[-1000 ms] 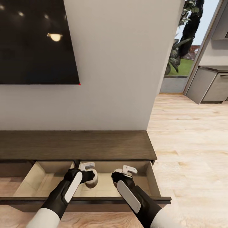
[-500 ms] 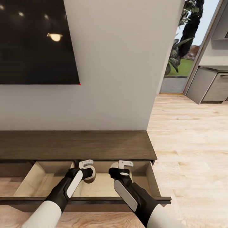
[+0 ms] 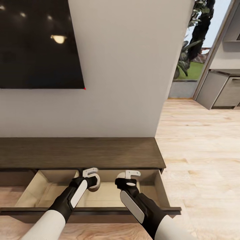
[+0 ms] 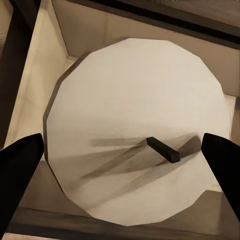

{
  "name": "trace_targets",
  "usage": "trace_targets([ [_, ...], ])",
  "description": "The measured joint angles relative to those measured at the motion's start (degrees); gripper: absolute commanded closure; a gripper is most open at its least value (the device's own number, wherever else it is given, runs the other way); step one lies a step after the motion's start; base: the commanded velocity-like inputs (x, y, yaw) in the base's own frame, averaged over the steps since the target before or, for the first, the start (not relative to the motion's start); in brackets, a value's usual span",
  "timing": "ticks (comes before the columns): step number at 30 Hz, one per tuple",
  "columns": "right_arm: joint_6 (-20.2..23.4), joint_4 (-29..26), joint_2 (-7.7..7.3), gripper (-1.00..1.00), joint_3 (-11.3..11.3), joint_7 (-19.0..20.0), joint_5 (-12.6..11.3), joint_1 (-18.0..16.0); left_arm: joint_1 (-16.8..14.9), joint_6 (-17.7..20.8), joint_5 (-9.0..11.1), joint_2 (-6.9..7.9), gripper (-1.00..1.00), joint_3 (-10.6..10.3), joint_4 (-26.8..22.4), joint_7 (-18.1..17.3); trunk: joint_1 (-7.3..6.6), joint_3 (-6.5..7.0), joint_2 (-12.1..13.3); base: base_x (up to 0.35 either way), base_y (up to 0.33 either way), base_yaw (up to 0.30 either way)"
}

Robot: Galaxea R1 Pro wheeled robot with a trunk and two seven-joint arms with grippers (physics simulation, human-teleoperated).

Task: Place each of the two pumpkins and all three candles from the living room inside a cabinet in the living room (use any cabinet), then make sure every cabinet is closed, and position the cauldron so it is next to a table in the living room.

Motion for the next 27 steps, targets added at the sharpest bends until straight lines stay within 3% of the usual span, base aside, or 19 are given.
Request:
trace_targets([
  [19, -0.02, -0.11, -0.07, 1.00, 0.03, 0.10, 0.02, 0.00, 0.06, -0.10, -0.06, 0.11, 1.00, -0.25, -0.03, -0.21, -0.01, 0.14, 0.00, 0.050, 0.058, -0.058],
  [27, -0.02, -0.11, -0.01, 1.00, 0.03, 2.62, 0.10, 0.00, 0.06, -0.11, -0.04, 0.33, 1.00, -0.16, -0.41, -0.28, 0.00, 0.14, 0.00, 0.013, 0.009, -0.001],
])
